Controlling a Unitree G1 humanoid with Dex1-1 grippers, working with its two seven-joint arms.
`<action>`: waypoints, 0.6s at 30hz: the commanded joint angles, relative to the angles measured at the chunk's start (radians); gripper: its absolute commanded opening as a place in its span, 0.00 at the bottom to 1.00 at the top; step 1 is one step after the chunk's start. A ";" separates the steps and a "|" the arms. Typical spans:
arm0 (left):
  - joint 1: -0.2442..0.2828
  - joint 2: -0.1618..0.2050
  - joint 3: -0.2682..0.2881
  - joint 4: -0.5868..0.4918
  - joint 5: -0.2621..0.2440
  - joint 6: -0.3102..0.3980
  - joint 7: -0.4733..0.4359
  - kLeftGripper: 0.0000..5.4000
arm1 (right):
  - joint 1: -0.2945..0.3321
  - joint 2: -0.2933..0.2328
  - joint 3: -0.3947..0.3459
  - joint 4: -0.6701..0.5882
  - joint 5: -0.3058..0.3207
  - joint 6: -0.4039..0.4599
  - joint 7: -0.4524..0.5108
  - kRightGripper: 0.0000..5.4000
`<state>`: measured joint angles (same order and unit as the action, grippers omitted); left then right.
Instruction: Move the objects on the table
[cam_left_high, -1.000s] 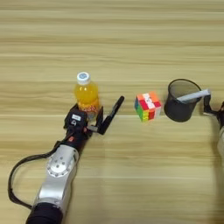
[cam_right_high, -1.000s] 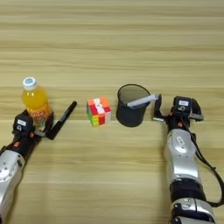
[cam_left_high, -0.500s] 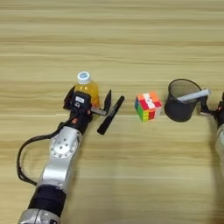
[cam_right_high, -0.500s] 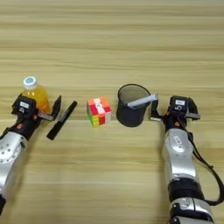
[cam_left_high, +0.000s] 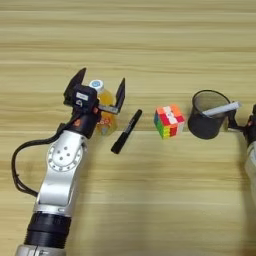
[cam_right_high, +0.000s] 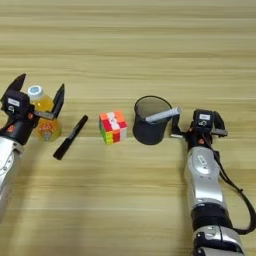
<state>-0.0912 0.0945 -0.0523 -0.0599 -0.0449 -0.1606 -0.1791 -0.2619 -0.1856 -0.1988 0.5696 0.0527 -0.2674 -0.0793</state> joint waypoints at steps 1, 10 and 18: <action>0.020 0.000 0.001 -0.115 -0.015 0.051 0.002 1.00 | -0.018 0.004 0.002 0.012 -0.003 0.007 0.001 1.00; -0.016 0.070 0.225 -0.168 -0.117 0.068 0.039 1.00 | -0.025 0.005 0.004 0.025 -0.005 0.001 -0.003 1.00; -0.074 0.112 0.314 0.050 -0.113 -0.006 0.051 1.00 | -0.041 0.003 0.001 0.057 -0.008 -0.009 -0.002 1.00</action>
<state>-0.1362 0.1880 0.2619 -0.0741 -0.1628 -0.1445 -0.1209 -0.2871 -0.1838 -0.1958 0.6137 0.0443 -0.2725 -0.0803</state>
